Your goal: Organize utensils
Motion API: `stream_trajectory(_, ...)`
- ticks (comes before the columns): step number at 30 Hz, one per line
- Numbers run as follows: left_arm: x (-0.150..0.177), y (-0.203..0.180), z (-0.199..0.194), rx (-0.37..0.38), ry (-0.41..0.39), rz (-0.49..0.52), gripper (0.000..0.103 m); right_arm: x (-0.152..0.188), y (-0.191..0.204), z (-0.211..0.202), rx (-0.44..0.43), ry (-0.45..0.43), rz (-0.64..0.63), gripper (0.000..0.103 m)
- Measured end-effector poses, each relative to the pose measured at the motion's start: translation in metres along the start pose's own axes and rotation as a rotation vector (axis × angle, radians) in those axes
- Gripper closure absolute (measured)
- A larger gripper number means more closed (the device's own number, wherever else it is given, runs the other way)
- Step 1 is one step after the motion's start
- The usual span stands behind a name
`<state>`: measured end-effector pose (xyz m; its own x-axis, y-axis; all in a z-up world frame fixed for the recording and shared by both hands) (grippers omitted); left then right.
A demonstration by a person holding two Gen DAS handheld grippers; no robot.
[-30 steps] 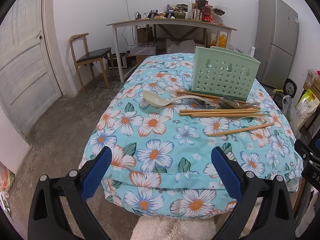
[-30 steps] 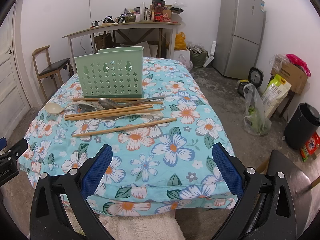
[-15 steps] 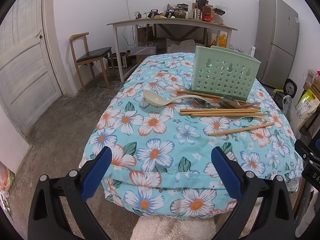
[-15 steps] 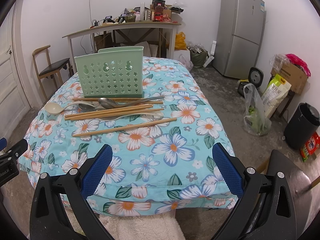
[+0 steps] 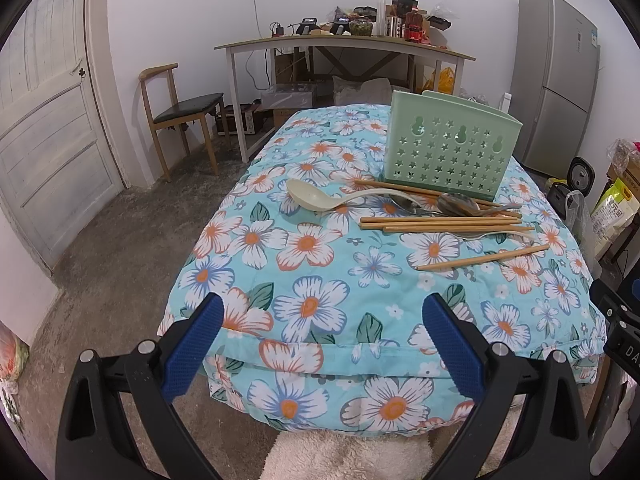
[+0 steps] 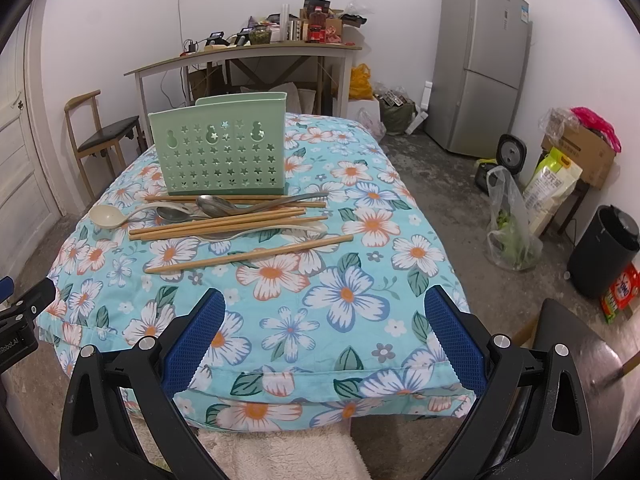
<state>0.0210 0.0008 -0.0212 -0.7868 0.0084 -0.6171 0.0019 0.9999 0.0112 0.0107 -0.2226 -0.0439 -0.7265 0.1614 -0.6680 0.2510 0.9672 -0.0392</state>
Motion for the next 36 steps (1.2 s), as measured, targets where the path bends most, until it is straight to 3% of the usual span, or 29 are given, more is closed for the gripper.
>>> stream_trajectory(10,-0.001,0.01,-0.001,-0.003,0.011,-0.005,0.006,-0.007,0.002,-0.008,0.0,0.007,-0.001,0.008)
stream_trajectory(23,-0.011,0.011,0.027,-0.003,0.041,0.011,0.006,-0.014,0.012,0.015,-0.004,0.03,-0.015,0.008)
stream_trajectory(36,-0.033,0.024,0.08,0.059,0.124,-0.007,0.006,-0.02,0.054,0.075,-0.118,0.203,-0.078,0.008)
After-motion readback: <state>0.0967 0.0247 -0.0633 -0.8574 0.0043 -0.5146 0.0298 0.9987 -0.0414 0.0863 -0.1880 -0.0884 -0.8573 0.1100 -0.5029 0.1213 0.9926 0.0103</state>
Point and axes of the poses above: each gripper's, at about its wrist camera, not at the fingertips, and z roughly the way its jaws point, y to its left, x to its underside, the point moved 3 cm from there along z, roughly the way its jaws point, and after that the axes turned 9 degrees about y, right-handed, at the moved point
